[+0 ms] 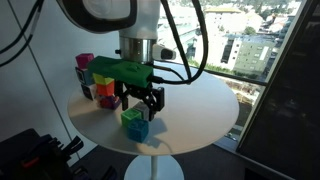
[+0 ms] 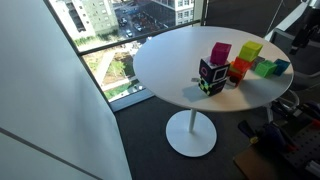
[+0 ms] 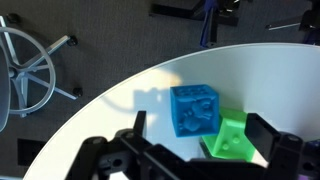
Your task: Pick up the blue block from the right side of the green block and move it to the front of the green block
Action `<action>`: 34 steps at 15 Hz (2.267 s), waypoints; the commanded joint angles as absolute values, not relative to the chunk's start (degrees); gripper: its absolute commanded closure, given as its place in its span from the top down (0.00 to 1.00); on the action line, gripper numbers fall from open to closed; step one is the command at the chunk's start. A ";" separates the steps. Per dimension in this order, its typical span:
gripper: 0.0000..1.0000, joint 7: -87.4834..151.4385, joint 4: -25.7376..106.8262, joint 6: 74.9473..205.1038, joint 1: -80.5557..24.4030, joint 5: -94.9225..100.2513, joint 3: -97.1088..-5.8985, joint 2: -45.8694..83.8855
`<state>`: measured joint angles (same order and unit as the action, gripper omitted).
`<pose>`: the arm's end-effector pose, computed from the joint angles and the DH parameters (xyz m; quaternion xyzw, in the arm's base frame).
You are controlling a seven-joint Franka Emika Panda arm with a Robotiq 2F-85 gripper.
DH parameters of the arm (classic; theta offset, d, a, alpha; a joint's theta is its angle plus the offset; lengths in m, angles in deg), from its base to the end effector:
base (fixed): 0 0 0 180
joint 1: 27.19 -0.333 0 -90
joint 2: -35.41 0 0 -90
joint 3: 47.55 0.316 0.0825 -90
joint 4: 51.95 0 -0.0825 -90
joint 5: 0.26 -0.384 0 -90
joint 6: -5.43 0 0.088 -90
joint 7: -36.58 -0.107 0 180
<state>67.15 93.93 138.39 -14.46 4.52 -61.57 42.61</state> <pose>0.3881 -0.1955 0.3061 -0.9965 -0.0649 0.0516 0.0124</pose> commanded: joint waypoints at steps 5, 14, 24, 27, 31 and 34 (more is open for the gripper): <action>1.00 66.80 94.32 138.91 -14.88 5.17 -61.72 41.93; 1.00 66.56 96.49 142.80 -14.94 6.42 -60.99 40.52; 1.00 66.92 99.74 148.36 -14.95 6.73 -61.03 40.70; 1.00 67.02 100.51 150.00 -14.86 6.78 -61.14 40.64; 1.00 67.13 101.19 151.42 -14.69 6.82 -61.33 40.28; 1.00 67.24 101.45 152.03 -14.59 6.81 -61.50 39.97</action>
